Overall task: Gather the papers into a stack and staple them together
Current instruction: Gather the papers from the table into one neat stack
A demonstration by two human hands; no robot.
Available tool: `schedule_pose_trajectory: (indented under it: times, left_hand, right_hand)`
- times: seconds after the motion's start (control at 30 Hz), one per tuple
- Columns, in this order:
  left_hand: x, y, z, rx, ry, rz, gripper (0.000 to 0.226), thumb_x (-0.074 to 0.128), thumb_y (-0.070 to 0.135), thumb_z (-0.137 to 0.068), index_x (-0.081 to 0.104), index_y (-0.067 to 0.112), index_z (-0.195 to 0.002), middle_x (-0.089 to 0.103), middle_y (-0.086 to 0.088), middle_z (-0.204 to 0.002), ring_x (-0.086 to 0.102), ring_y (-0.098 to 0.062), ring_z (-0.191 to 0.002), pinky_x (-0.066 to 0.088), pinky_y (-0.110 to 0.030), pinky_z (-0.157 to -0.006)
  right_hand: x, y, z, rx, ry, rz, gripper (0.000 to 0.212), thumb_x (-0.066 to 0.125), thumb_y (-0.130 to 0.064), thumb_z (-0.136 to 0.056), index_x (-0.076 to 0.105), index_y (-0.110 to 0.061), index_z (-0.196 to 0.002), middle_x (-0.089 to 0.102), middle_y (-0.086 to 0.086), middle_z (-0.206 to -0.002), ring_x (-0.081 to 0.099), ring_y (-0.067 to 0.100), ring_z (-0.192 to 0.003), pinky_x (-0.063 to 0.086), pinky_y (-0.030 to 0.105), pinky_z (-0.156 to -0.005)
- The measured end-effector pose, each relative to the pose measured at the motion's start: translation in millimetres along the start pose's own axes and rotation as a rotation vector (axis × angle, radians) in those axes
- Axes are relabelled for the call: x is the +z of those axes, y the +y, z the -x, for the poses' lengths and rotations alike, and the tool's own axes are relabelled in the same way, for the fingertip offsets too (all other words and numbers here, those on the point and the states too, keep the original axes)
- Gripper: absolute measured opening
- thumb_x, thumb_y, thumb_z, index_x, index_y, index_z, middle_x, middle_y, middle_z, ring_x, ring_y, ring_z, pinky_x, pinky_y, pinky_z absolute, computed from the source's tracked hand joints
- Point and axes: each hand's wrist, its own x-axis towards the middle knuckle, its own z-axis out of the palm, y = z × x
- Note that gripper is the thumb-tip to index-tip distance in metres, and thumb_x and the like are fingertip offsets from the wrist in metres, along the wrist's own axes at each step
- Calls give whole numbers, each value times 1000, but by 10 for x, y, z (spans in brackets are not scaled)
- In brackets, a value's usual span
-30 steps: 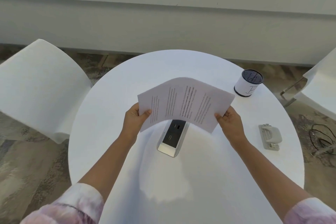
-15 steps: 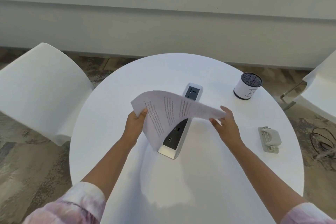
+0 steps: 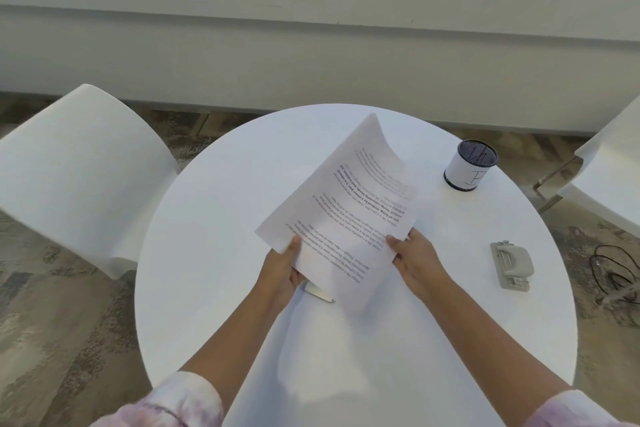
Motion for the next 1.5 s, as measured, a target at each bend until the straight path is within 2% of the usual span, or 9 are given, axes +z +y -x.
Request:
schedule_pose_trajectory:
  times: [0.13,0.27,0.4,0.57,0.67,1.03,1.17,1.37,1.5]
  left_hand:
    - [-78,-3,-31,10,-61,-13,38,53,4,-89,50,16,-126,64,-3,-117,61,-18,-102,58,-30,-74]
    - [-157,170,-94,-5,-166,-100,39,59,14,-87,53,21,-125,65,-5,-118,61,-22,-104,56,-35,-82]
    - [-59,352,-143,144,-173,-502,34,60,26,-86,58,16,-118,67,-6,-114,62,-27,-107,51,-43,-91]
    - [205,530,-131,381,-122,-565,19,47,20,-95,57,21,-111,65,4,-103,62,-8,-90,53,-15,-68]
    - [218,583,-119,452,-130,-586,17,52,23,-92,56,23,-109,65,8,-99,62,-8,-86,52,-13,-66]
    - [286,589,-99,509,-149,-588,17,47,22,-95,57,33,-105,66,8,-98,64,-2,-81,55,-18,-67]
    - [308,547,-128,488,-165,-638,20,42,22,-97,55,34,-105,64,10,-100,61,-6,-90,52,-15,-68]
    - [284,559,-206,444,-81,-515,26,39,23,-98,57,21,-118,65,-4,-109,61,-20,-96,53,-37,-77]
    - [315,518,-227,351,2,-291,23,38,17,-99,56,23,-112,65,3,-107,60,-17,-98,55,-35,-77]
  right_hand:
    - [-36,-148,-18,-177,103,283,28,54,2,-88,59,-15,-110,66,10,-110,63,29,-104,49,45,-95]
    - [-65,-282,45,-315,81,353,27,53,-2,-89,59,-19,-109,67,4,-108,63,22,-101,50,40,-92]
    - [-29,-302,115,-411,0,318,26,50,-3,-92,59,-23,-105,66,-8,-102,64,12,-96,51,27,-82]
    - [80,-309,173,-488,-52,354,25,49,-10,-94,59,-32,-98,66,-14,-99,63,1,-89,52,16,-70]
    - [84,-303,163,-509,-74,384,25,50,-12,-94,56,-34,-105,65,-15,-106,62,1,-96,53,17,-75]
    - [95,-368,148,-523,-67,379,31,47,-6,-94,56,-35,-98,63,-15,-100,60,13,-97,48,24,-80]
    - [60,-332,101,-463,-54,462,28,52,-7,-92,54,-24,-115,61,-3,-112,56,19,-110,49,37,-95]
    - [-4,-174,68,-450,263,475,66,64,-17,-85,27,-16,-140,40,4,-142,37,15,-132,28,24,-102]
    - [25,-20,109,-206,253,439,80,63,-28,-85,13,-14,-147,28,10,-151,29,21,-138,28,35,-110]
